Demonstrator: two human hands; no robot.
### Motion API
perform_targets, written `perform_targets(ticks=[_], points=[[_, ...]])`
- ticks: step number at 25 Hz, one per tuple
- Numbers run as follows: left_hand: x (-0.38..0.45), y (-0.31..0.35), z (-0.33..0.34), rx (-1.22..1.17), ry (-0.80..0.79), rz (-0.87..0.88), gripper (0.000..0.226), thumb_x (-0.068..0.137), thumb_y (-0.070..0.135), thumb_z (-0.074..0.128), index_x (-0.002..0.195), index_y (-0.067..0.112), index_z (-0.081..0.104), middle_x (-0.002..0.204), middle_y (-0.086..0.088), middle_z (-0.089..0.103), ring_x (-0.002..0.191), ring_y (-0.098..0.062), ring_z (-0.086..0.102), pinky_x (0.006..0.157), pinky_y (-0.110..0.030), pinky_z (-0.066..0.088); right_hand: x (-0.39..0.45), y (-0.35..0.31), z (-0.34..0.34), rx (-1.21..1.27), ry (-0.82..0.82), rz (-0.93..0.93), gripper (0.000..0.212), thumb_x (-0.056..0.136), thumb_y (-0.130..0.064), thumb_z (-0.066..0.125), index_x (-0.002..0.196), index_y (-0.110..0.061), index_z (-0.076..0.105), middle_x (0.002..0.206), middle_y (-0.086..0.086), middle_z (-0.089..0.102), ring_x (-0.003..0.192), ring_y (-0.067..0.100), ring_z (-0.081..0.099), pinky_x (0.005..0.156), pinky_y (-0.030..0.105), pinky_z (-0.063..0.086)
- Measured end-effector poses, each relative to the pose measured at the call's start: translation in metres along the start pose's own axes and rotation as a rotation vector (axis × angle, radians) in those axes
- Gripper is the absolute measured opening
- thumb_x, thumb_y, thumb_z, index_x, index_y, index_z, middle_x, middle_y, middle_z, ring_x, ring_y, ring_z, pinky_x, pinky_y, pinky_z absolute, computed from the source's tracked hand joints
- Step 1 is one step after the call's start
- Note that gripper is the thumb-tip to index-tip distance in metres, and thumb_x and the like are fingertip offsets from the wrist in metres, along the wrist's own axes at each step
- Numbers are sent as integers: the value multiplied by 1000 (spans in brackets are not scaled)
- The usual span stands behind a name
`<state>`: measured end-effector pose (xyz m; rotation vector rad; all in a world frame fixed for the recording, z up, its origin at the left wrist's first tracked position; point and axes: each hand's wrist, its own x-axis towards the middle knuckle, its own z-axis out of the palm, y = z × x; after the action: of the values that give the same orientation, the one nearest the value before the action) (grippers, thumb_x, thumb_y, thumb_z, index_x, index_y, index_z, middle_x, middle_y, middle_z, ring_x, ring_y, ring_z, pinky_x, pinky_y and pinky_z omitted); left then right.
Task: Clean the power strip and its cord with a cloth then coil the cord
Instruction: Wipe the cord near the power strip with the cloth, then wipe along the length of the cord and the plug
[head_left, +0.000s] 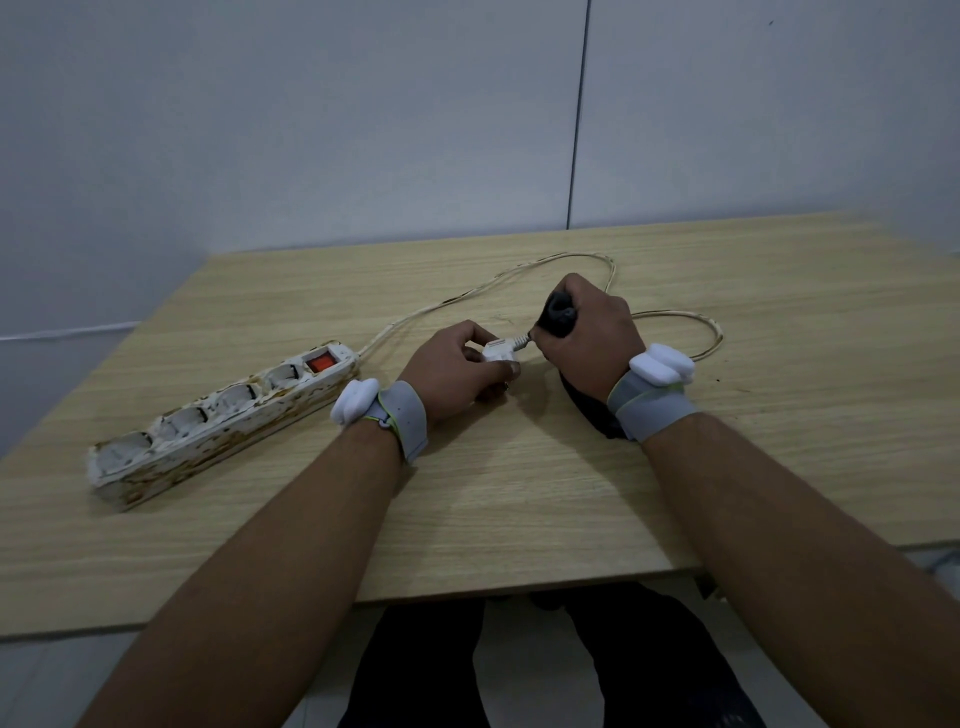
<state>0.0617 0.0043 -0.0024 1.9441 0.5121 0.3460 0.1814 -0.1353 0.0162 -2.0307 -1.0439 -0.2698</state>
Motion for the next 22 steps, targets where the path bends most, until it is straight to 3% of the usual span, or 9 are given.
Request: perform_targets(ticks=[3,5,8,13,19,22], points=[[-1,2,2,5,38,-8,30,73,25,77,97,16,62,78,-8,74,73,-32,71,77,-51,58,2,2,-7,92,108,49,25,72,-29,72,75,-25,48,64,-14,53,59,1,48,50,4,32],[-1,4,3,18,55,-9,29,75,24,75,100,17,61,80,-9,74,70,-32,71,70,-48,59,3,4,-11,120,149,74,25,70,-30,71,73,-25,47,63,-14,53,58,1,49,49,1,33],[0,8,4,2,47,-19,31,78,23,69,106,24,58,82,-11,71,58,-27,65,55,-37,53,7,4,-14,92,131,109,25,68,-32,71,71,-26,47,64,-13,53,63,12,51,49,8,31],[5,14,5,63,11,-49,24,77,24,65,99,31,62,75,-11,70,58,-27,61,53,-34,50,13,2,-15,86,48,129,24,67,-30,72,74,-24,50,71,-6,57,73,20,55,63,22,35],[10,18,4,126,-10,-65,25,76,46,72,94,30,65,63,3,70,53,-16,65,46,-23,48,27,-1,-35,110,-9,127,26,66,-26,75,67,-27,49,64,-14,53,66,15,53,57,20,34],[16,20,5,209,-11,-56,15,83,44,68,88,29,65,60,5,69,55,-16,67,50,-25,52,33,4,-52,135,-55,122,19,66,-23,76,69,-22,57,62,-14,57,59,5,52,49,9,36]])
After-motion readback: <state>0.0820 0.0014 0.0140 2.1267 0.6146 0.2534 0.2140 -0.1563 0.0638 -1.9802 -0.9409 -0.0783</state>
